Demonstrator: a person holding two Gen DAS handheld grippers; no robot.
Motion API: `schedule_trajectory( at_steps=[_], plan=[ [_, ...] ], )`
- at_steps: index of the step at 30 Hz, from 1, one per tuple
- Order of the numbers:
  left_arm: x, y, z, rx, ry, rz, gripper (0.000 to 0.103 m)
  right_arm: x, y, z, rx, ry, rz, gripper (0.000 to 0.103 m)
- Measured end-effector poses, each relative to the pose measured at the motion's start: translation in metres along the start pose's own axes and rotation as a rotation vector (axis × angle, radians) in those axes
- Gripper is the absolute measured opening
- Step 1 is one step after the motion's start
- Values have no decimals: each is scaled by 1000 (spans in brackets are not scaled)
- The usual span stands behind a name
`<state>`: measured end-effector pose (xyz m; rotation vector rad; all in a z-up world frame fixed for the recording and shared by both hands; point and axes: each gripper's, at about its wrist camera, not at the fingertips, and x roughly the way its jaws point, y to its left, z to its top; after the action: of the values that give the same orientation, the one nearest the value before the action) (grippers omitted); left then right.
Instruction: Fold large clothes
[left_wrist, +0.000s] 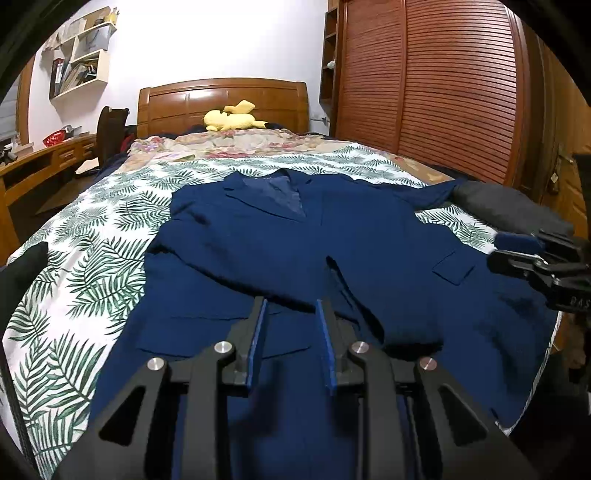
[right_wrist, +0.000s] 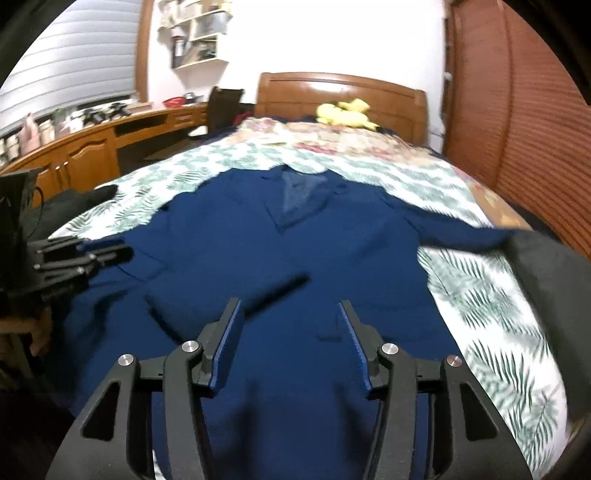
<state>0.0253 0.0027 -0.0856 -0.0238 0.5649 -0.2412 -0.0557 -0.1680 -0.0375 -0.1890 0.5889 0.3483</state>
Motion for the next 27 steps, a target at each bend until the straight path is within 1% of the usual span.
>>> schedule_trajectory(
  at_steps=[6, 9, 13, 16, 20, 23, 25, 26, 27],
  plan=[
    [-10, 14, 0, -29, -12, 5, 24, 32, 29, 25, -37, 41, 77, 53],
    [-14, 22, 1, -49, -24, 12, 25, 58, 38, 38, -10, 81, 118, 53],
    [-19, 30, 2, -64, -34, 18, 27, 93, 45, 50, 60, 136, 150, 53],
    [-25, 34, 2, -68, -48, 20, 30, 117, 49, 53, 69, 177, 146, 53],
    [-29, 36, 3, -58, -62, 48, 32, 145, 50, 50, 65, 247, 129, 53],
    [-31, 40, 4, -71, -67, 43, 35, 162, 51, 47, 50, 314, 125, 53],
    [-32, 41, 4, -75, -69, 40, 37, 165, 53, 46, 28, 330, 114, 52],
    [-33, 41, 5, -77, -73, 38, 37, 165, 54, 46, 19, 332, 109, 50],
    [-34, 41, 5, -81, -77, 34, 38, 165, 55, 45, 8, 331, 103, 41]
  ],
)
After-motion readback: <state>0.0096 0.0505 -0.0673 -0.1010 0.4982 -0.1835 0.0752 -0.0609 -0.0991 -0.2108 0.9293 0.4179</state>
